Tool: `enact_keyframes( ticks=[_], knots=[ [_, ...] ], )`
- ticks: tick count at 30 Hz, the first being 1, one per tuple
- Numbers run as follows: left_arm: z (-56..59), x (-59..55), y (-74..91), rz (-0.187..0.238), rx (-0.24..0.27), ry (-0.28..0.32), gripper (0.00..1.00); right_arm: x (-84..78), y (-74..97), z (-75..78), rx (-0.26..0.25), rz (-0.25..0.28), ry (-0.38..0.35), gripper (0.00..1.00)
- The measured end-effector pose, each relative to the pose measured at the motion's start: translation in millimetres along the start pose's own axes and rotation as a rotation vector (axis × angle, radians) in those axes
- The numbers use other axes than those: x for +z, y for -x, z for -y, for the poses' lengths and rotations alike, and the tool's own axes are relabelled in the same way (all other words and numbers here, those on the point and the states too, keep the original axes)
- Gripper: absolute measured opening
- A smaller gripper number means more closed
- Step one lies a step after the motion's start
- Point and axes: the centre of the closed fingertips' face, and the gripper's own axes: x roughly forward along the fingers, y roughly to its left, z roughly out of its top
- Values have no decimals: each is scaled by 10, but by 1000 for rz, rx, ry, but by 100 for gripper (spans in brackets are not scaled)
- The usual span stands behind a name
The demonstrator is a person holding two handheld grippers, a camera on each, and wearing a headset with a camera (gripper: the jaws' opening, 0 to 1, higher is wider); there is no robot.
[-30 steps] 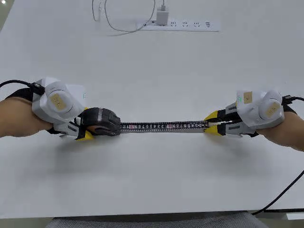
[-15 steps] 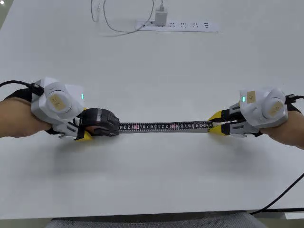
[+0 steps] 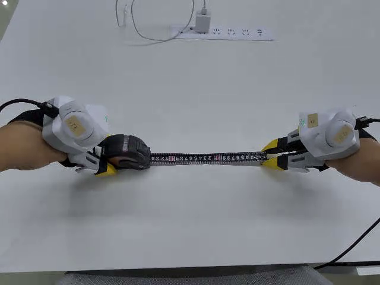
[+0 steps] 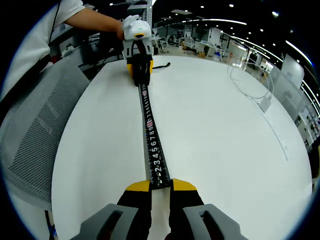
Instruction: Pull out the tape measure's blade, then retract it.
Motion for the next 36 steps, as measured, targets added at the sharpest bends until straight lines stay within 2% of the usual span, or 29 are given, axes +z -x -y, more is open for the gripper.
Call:
enact_keyframes(
  ticks=[36],
  knots=[
    [1,31,16,12,6,-8,29,-35,27,-24,-1,-20,4,11]
  ],
)
